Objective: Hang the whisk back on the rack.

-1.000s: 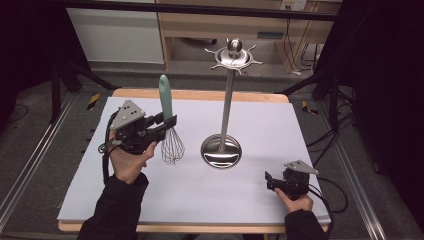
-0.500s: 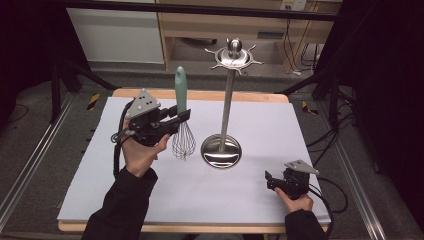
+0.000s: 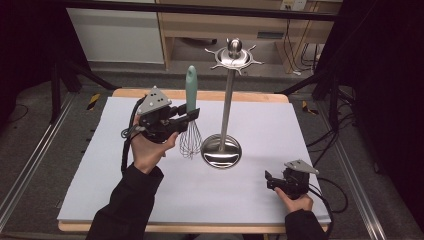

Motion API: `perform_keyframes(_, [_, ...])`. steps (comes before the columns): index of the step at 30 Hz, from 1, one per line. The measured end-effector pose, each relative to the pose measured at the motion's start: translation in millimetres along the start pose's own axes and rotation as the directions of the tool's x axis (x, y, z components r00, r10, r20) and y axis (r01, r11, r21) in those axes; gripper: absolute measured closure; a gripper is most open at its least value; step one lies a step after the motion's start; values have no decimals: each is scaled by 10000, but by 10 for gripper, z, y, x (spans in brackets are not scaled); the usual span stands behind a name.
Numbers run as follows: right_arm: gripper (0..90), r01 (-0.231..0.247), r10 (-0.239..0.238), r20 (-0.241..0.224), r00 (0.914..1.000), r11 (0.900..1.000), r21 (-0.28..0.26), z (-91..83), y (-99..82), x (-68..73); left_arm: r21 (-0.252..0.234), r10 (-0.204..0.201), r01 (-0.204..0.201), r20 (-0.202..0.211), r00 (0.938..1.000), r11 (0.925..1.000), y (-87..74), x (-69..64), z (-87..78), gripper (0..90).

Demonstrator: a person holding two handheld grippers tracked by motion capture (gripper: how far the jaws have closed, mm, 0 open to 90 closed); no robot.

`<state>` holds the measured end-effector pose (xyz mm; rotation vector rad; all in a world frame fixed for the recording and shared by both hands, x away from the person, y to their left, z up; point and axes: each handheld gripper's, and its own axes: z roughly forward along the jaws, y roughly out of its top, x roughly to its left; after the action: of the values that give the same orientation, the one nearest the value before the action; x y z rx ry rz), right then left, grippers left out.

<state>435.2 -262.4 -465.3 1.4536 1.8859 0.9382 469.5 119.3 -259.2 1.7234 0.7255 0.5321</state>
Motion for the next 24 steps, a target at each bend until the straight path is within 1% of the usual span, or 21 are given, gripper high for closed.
perform_keyframes(9, [102,-29,29,5,10000,10000,-19,0,3,0,75,43,-44,133,9999,10000,32,-27,77,688])
perform_keyframes(14, [102,-86,86,-23,10000,10000,-30,-3,4,0,177,89,-91,119,9999,9998,43,-30,137,687])
perform_keyframes(15, [102,-11,11,-8,10000,10000,-4,-2,3,-5,173,83,-85,125,9999,9998,44,-33,148,688])
perform_keyframes(18, [102,-16,16,-21,10000,10000,-2,-1,3,-4,178,88,-91,144,9999,9998,53,-37,170,688])
perform_keyframes(23, [102,-36,36,-13,10000,10000,-41,-6,7,-8,314,147,-153,174,9997,9994,82,-56,222,688])
perform_keyframes(24, [102,-42,42,-21,10000,10000,-44,-6,7,-9,385,59,-68,243,9997,9992,83,-66,231,688])
